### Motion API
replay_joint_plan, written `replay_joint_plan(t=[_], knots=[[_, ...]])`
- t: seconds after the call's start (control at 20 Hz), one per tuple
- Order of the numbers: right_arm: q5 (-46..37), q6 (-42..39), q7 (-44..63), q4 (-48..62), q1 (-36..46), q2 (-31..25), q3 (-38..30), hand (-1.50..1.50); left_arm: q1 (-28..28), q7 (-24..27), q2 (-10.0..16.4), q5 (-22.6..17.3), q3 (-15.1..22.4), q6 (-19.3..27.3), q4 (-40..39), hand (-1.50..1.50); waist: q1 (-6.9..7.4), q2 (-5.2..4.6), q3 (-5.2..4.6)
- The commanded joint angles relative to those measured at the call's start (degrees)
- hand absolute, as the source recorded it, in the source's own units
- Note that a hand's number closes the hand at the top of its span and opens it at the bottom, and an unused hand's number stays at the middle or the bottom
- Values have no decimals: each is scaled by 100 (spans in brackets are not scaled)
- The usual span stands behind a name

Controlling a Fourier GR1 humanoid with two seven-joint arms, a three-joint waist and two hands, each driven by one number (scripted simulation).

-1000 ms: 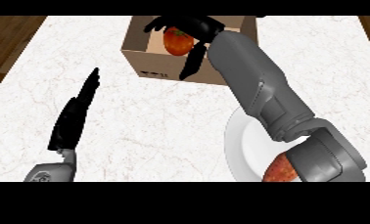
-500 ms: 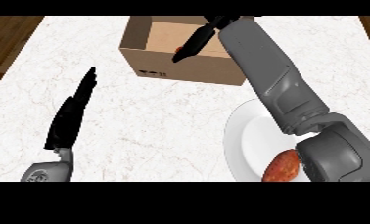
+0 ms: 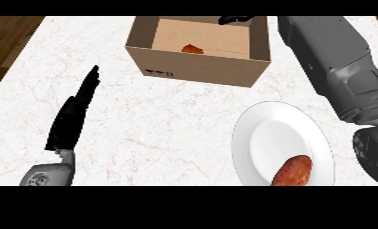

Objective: Pick the tomato from the plate and place it in the cardboard box

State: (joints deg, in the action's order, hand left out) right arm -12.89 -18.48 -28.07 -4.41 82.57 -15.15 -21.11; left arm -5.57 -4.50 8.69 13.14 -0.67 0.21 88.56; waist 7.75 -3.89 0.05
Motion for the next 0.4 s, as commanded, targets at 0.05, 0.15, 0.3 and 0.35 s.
replay_joint_plan(t=[0.05,0.15,0.3,0.35], knots=[[269,-228,189,14,-49,-682,-297,-150,-53,14,-17,18,71,-30,62,0,119,-97,11],[174,-585,51,-15,-241,-961,-204,-150,-121,-58,-61,38,73,26,61,0,55,-111,19],[163,-724,70,-56,-193,-1129,-201,-150,-145,12,-90,60,168,-12,87,0,185,-145,20],[130,-955,37,-57,-275,-1310,-169,-150,-178,-90,-49,2,84,-36,66,0,140,-143,26]])
